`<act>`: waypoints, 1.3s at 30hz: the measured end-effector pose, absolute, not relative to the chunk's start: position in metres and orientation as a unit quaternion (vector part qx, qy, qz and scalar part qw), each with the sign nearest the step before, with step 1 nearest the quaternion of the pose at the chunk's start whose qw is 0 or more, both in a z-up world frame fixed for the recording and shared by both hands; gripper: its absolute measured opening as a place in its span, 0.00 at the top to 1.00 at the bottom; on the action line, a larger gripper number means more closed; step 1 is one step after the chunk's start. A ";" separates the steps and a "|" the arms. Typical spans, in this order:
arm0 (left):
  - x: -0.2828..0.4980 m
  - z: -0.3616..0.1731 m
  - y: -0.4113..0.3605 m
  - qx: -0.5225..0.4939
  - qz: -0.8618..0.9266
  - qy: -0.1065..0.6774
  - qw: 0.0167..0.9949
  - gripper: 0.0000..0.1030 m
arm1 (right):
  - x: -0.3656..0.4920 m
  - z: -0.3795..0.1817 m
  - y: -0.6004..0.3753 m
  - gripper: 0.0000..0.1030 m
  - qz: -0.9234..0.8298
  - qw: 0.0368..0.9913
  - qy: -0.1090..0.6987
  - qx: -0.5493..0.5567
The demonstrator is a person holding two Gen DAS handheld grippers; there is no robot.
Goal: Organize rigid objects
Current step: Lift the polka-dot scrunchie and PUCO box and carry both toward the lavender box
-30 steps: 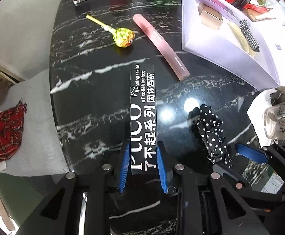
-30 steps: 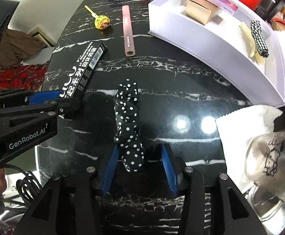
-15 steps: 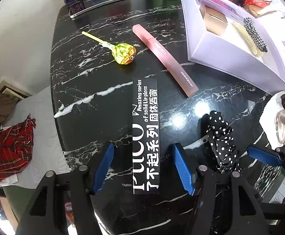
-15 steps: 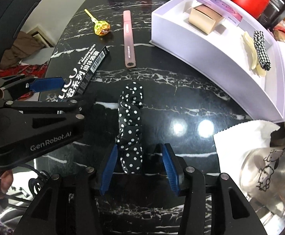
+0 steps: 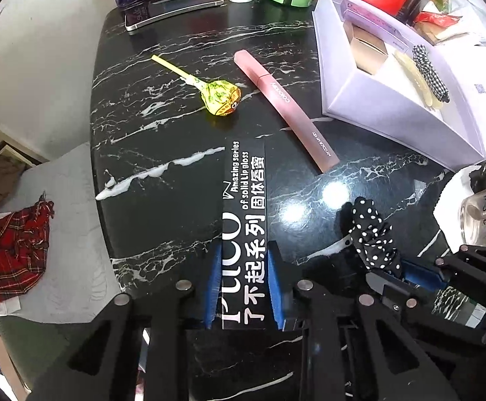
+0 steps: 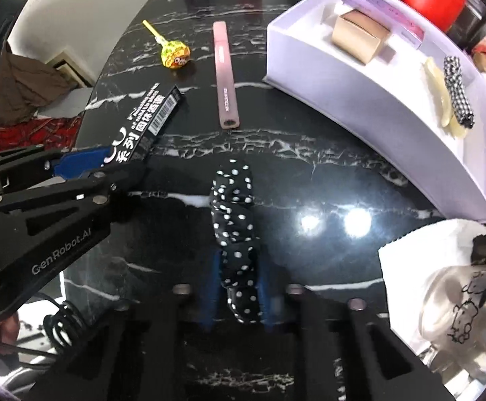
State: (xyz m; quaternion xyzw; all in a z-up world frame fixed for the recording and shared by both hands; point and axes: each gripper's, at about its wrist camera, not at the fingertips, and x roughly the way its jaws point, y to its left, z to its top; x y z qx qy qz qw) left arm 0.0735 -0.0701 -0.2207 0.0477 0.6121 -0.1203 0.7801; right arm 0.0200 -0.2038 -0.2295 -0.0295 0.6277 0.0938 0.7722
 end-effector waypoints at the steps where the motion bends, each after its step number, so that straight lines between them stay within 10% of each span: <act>1: 0.073 -0.221 -0.069 0.044 -0.120 0.615 0.778 0.75 | 0.021 -0.228 -0.202 0.84 0.096 0.773 0.626 -0.034; 39: 0.022 -0.148 -0.117 0.062 -0.173 0.576 0.797 0.75 | -0.039 -0.172 -0.233 0.84 0.073 0.793 0.605 0.009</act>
